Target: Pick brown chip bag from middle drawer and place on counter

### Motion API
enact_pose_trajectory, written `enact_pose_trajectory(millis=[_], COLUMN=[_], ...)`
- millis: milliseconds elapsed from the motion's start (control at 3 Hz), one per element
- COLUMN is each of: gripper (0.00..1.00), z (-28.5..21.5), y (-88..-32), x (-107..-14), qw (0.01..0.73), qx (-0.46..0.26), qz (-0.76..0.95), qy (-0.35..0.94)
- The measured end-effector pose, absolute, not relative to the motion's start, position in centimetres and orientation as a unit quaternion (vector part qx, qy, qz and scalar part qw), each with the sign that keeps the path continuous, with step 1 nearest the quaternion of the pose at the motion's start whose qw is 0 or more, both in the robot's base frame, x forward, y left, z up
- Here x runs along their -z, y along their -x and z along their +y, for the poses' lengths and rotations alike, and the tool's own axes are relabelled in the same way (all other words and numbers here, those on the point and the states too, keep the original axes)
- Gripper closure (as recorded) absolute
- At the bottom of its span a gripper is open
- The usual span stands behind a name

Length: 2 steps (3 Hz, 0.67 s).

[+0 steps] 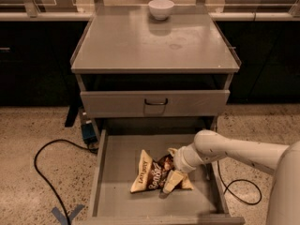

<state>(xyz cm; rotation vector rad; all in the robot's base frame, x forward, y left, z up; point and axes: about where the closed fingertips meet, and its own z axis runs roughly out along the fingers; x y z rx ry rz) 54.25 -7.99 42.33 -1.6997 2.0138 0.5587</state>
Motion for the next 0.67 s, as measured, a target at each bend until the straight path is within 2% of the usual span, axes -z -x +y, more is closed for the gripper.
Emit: enact_pose_trajectory(millis=[333, 667], gripper=[0.0, 0.0], z=[-6.9, -5.8], y=[-54.7, -54.5], x=[-40.0, -35.2], qw=[0.204, 0.155], qx=[-0.215, -0.247], qz=[0.722, 0.722], qy=[0.625, 0.628])
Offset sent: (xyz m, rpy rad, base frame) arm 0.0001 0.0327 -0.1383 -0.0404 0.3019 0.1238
